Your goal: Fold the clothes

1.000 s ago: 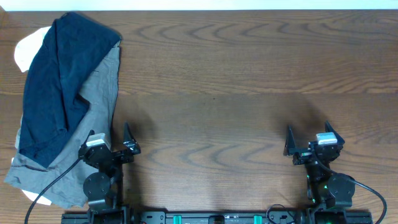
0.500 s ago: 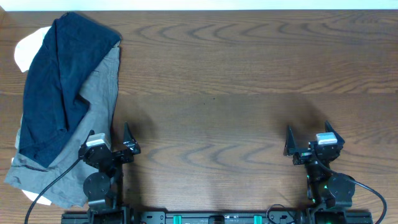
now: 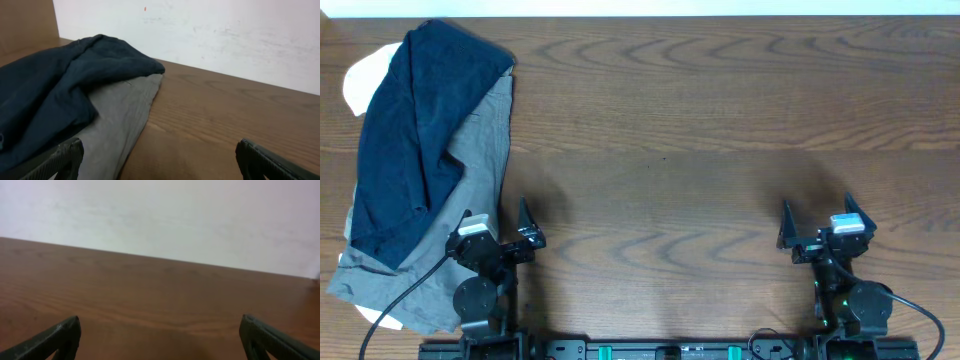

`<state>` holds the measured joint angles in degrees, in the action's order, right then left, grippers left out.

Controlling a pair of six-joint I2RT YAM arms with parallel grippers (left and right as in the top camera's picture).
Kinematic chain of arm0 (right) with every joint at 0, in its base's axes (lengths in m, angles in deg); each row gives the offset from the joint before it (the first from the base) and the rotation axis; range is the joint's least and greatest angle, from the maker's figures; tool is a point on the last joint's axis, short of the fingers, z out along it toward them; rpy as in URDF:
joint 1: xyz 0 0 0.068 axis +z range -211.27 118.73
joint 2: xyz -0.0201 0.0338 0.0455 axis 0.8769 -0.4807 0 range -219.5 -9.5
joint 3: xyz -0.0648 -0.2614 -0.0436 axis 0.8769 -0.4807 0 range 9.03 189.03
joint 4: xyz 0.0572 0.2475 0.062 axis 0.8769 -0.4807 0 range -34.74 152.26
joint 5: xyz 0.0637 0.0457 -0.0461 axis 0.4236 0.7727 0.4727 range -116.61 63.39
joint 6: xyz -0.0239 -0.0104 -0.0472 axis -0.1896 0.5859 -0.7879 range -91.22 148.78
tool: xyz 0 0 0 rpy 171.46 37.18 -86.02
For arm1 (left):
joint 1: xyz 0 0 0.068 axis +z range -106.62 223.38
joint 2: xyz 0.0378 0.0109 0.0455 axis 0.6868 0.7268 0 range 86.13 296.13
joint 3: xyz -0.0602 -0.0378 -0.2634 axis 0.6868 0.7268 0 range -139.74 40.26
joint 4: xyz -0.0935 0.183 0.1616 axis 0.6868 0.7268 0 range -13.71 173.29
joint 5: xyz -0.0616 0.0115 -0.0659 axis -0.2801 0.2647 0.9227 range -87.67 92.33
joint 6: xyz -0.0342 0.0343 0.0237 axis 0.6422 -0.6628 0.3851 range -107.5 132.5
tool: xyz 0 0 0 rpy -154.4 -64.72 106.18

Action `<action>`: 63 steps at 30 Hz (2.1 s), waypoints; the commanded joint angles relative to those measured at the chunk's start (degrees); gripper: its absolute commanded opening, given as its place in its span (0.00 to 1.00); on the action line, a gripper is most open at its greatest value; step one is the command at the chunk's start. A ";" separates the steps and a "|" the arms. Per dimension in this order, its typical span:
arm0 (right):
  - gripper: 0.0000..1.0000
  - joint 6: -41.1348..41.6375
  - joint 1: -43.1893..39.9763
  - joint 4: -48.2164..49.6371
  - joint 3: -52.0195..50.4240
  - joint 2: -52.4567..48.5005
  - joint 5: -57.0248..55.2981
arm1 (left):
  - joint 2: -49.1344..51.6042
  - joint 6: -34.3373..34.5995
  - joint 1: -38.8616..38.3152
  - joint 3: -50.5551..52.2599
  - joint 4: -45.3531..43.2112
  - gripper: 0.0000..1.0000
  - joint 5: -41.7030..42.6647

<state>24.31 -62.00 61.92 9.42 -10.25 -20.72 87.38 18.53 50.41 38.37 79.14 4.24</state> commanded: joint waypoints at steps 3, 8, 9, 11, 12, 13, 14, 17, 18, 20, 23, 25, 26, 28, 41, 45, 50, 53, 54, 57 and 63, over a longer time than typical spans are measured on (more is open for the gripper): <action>0.99 -0.74 -0.48 1.27 0.26 0.00 2.01 | 0.11 0.94 0.24 -1.64 1.68 0.98 -1.05; 0.99 -0.70 -0.48 1.18 1.14 0.00 2.80 | 0.15 2.45 0.24 -3.67 4.96 0.98 -0.90; 0.99 -0.68 -0.48 1.11 1.42 0.00 3.23 | 0.31 2.43 0.24 -4.39 5.84 0.98 -0.90; 0.99 -0.22 -0.48 0.70 2.16 0.00 4.48 | 1.11 2.43 0.24 -6.12 7.37 0.98 -0.90; 0.99 -0.02 -0.48 0.48 2.60 0.00 5.31 | 1.70 2.43 0.24 -7.06 8.13 0.98 -0.90; 0.99 0.26 -0.48 0.33 2.86 0.00 5.84 | 2.47 2.43 0.24 -8.17 8.98 0.98 -0.90; 0.99 0.66 -0.48 0.04 3.28 0.00 6.29 | 3.52 2.43 0.24 -9.49 9.97 0.98 -0.90; 0.99 1.44 -0.48 -2.08 4.96 0.00 6.40 | 7.63 2.43 0.24 -13.27 12.09 0.98 -0.90; 0.99 1.44 -0.48 -3.34 5.81 -0.02 6.40 | 9.27 2.43 0.24 -14.49 12.39 0.98 -0.90; 0.99 1.40 -0.48 -5.88 7.65 -0.02 6.32 | 12.92 2.43 0.24 -17.07 12.98 0.98 -0.87; 0.99 1.38 -0.48 -9.88 10.71 -0.07 5.90 | 19.08 2.45 0.24 -21.77 14.60 0.98 -0.76; 0.99 1.38 -0.48 -12.46 13.14 -0.72 5.90 | 23.89 2.40 0.24 -25.88 16.74 0.98 0.83; 0.99 1.38 -0.48 -13.55 14.34 -1.33 5.92 | 26.21 2.40 0.24 -27.91 17.70 0.98 1.90; 0.99 1.40 -0.48 -15.34 16.74 -3.23 5.92 | 30.36 2.40 0.24 -31.65 19.37 0.98 2.67; 0.99 1.40 -0.48 -28.50 42.40 -34.71 11.30 | 54.58 2.27 0.24 -60.43 35.36 0.98 2.80; 0.99 1.38 -0.48 -36.89 53.05 -46.84 13.79 | 60.81 -0.66 0.24 -68.72 41.55 0.98 2.84; 0.99 -1.68 -0.48 -48.04 67.06 -61.33 13.88 | 70.97 -6.75 0.57 -80.65 52.06 0.98 2.73; 0.99 -1.18 -0.48 -47.67 71.41 -66.82 14.40 | 78.16 -6.93 2.21 -88.41 57.64 0.98 2.75; 0.99 -0.26 -0.48 -47.71 71.97 -67.98 14.99 | 80.24 -7.54 2.91 -90.42 58.66 0.98 2.78; 0.99 0.13 -0.48 -46.82 72.04 -70.01 15.89 | 85.57 -10.95 4.96 -94.53 58.36 0.98 2.82; 0.99 0.13 -0.48 -47.74 71.93 -71.36 17.40 | 91.60 -11.58 9.14 -95.49 50.29 0.98 3.23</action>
<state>24.18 -62.00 14.49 80.28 -81.51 -5.64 177.24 8.62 57.69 -55.84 131.11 6.91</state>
